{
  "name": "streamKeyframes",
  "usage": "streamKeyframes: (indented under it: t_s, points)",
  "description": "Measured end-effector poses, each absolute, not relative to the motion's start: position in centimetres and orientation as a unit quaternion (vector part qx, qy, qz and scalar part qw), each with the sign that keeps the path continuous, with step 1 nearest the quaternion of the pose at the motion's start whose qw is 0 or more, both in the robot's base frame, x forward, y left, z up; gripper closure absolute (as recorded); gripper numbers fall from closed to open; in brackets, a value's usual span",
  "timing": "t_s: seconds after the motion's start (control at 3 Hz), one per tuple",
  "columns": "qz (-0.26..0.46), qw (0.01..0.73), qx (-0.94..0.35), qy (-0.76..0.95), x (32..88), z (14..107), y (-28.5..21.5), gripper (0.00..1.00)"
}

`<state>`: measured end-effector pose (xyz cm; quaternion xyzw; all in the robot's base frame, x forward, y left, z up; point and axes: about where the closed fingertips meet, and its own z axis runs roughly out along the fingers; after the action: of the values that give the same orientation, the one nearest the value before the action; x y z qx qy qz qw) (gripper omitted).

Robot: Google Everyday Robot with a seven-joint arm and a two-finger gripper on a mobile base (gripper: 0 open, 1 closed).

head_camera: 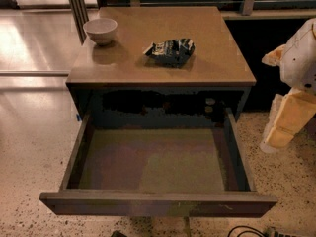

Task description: Close top drawer

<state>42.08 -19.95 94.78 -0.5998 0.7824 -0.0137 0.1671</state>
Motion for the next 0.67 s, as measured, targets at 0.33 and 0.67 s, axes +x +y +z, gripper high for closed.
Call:
streamKeyframes:
  t_s: [0.33,0.67]
  points:
    - [0.02,0.164,-0.601,0.782,40.1,90.3,-17.1,0.0]
    - [0.025,0.154,-0.602,0.783,39.6,89.0,-17.0,0.19]
